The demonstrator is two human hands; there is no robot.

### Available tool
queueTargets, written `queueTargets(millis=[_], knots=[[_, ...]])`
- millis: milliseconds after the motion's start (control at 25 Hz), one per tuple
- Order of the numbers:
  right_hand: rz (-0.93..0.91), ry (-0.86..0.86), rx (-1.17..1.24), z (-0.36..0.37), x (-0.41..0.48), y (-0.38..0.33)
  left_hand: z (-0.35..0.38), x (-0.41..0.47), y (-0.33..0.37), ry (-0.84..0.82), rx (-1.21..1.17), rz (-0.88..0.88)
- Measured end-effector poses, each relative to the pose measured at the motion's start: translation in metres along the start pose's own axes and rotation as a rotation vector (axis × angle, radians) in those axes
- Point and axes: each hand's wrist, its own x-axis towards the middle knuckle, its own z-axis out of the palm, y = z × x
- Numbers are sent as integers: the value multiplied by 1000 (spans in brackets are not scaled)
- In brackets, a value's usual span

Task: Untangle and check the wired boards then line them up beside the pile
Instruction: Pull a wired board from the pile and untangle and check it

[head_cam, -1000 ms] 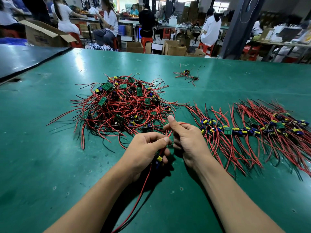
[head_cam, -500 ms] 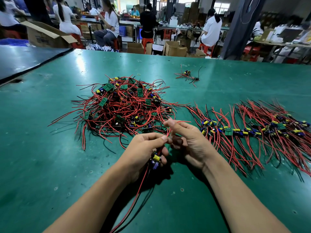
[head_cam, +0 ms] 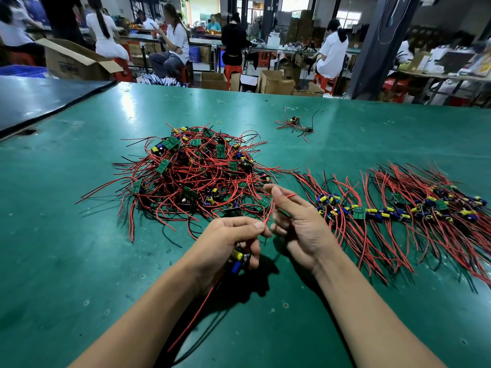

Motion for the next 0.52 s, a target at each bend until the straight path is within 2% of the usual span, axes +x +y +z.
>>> queueTargets(millis=[120,200,320,520], knots=[[0,50,-143,-1,-2,0,1,1,-4,39,35,34],[95,21,-198,1,-6,-2,3,3,-8,88,32,47],[262,-134,-135,7,-15,-5,4,4,-9,122,-29,43],[283,-169,-148,7,-19,-10,7,1,-9,124,6,57]])
